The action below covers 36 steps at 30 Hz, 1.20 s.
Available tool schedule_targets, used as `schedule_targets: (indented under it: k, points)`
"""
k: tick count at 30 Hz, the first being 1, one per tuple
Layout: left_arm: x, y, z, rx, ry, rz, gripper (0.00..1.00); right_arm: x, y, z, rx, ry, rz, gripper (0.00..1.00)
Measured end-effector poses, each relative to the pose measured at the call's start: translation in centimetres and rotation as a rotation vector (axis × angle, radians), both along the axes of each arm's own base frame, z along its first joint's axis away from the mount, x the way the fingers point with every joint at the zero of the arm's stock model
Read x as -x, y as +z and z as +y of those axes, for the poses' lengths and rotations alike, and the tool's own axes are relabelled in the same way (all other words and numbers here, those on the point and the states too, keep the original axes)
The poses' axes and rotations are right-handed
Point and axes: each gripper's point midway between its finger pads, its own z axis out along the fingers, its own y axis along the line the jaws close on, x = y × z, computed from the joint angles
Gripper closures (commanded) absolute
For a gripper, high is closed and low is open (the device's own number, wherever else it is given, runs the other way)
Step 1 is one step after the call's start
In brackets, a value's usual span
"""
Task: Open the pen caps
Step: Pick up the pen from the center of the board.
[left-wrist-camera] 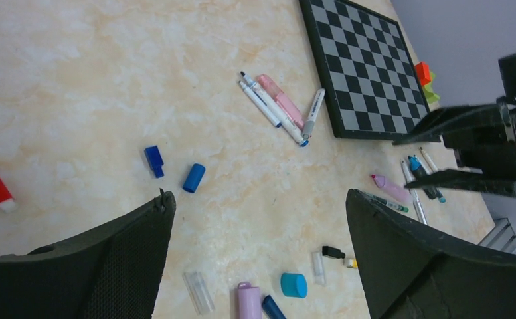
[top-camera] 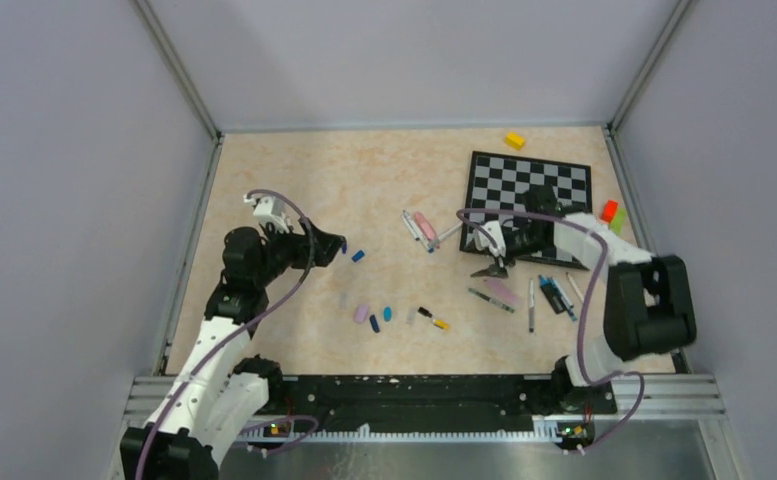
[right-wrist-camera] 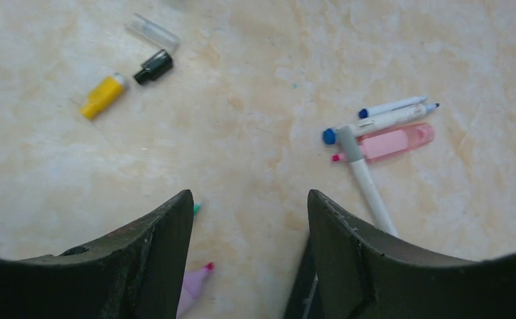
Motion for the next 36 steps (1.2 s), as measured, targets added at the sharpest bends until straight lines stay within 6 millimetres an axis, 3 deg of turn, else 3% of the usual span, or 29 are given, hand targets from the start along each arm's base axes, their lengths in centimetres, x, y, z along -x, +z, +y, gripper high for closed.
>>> schedule_targets:
  k: [4,10,19,28,36]
  points:
    - [1.4,-1.8,0.4,0.035,0.035,0.032,0.01,-4.0,-0.6,0.6,0.036,0.151,-0.066,0.51]
    - [3.3,-3.0,0.5,0.08,0.048,0.042,0.01,-8.0,-2.5,1.5,0.068,0.243,-0.022,0.5]
    - [3.8,-3.3,0.6,0.075,0.053,0.056,0.01,-10.5,-4.0,3.6,0.216,0.157,-0.053,0.5]
    - [3.8,-4.1,0.9,0.053,0.062,0.08,0.01,-14.0,-4.8,3.9,0.316,0.119,-0.105,0.54]
    - [3.8,-4.2,1.1,0.043,0.071,0.079,0.01,-14.2,-7.0,4.3,0.37,0.151,-0.072,0.6]
